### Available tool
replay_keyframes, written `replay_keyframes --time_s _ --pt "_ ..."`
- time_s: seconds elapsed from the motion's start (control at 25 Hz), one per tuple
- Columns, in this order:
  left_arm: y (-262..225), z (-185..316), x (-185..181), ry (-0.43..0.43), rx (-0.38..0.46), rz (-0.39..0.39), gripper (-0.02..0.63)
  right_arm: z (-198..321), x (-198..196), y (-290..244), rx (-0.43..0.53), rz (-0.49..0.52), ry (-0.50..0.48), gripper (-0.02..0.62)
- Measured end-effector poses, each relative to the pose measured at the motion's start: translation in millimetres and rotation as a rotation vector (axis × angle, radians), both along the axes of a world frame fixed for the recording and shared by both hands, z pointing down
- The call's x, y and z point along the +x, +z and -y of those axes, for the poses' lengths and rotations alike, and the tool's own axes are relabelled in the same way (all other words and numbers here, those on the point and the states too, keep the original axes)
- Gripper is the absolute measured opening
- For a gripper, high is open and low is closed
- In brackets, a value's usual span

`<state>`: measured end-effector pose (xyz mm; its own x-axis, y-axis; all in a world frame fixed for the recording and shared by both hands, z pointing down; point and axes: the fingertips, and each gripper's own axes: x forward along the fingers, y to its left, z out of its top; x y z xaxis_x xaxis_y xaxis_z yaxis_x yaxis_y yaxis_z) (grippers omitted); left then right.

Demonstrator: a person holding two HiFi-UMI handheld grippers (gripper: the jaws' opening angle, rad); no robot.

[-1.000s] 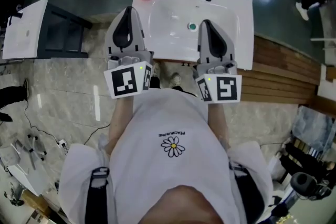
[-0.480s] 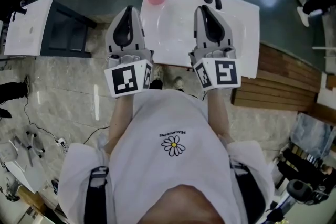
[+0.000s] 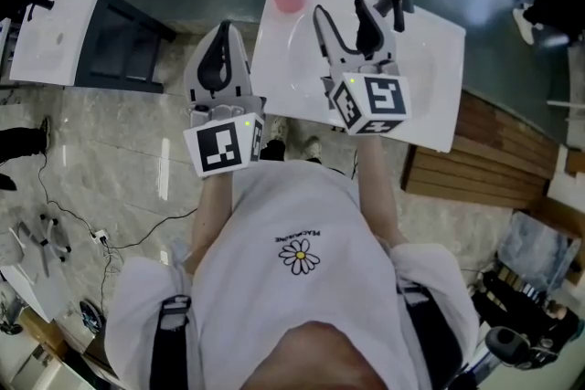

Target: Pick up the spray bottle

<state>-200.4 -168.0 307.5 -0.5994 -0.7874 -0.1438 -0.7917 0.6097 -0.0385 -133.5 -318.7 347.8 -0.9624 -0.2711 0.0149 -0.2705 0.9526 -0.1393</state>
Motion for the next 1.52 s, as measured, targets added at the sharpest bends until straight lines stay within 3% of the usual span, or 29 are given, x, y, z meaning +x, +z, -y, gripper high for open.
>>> replay_keyframes --time_s 0.32,0.68,1.12,1.52 --pt "13.3 -12.1 -24.4 -0.035 -0.043 -0.006 0.021 1.0 -49.7 46.4 -0.051 -0.097 -0.043 0.29" --pt "28.4 -29.9 -47.2 -0.074 -0.12 -0.013 0.021 22.6 -96.9 114.2 -0.061 -0.258 0.0 0.313" --pt "52.0 -44.8 -68.8 -0.109 -0.176 -0.045 0.021 48.5 -132.7 177.2 -0.198 -0.306 0.02 0.328" --pt "61.0 -46.4 -85.9 -0.126 -0.195 -0.061 0.021 41.2 -154.2 203.8 -0.206 -0.362 -0.063 0.33"
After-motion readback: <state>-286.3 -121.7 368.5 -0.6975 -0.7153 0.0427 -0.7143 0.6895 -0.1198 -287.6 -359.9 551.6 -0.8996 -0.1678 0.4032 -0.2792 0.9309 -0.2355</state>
